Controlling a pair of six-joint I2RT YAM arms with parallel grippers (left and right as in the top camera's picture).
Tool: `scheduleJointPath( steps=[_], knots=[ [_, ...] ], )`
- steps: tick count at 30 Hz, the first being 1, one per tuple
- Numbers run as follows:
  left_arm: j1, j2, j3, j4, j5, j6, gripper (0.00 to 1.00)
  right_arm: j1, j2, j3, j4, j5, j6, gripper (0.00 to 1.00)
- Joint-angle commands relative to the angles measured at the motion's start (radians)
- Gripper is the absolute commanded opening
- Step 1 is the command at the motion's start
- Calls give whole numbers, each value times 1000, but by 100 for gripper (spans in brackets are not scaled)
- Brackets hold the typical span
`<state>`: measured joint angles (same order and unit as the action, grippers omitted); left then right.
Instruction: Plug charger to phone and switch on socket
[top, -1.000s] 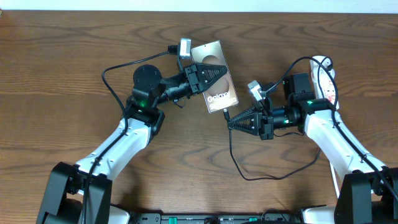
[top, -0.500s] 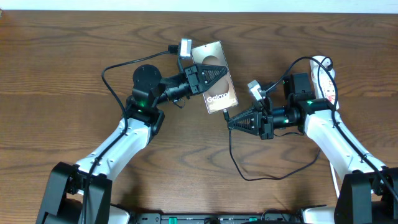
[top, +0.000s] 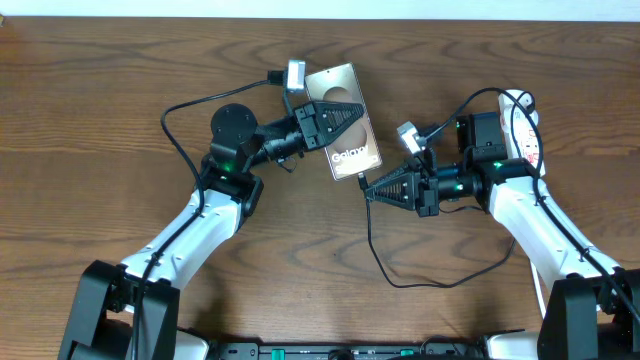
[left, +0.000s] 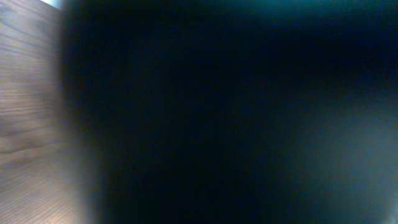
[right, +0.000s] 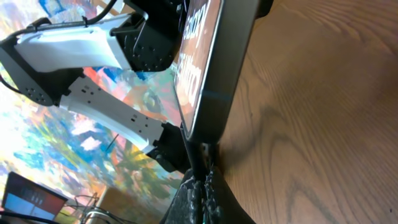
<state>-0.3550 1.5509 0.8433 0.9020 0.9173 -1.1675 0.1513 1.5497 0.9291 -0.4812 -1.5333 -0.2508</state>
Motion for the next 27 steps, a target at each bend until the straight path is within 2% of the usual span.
scheduleJointPath(
  steps=[1, 27],
  knots=[
    [-6, -16, 15, 17, 40, -8, 8, 4, -7, 9, 22, -28, 74, 1],
    [-6, -16, 15, 27, 32, 79, 7, 4, -7, 9, 32, -5, 82, 1]
  ],
)
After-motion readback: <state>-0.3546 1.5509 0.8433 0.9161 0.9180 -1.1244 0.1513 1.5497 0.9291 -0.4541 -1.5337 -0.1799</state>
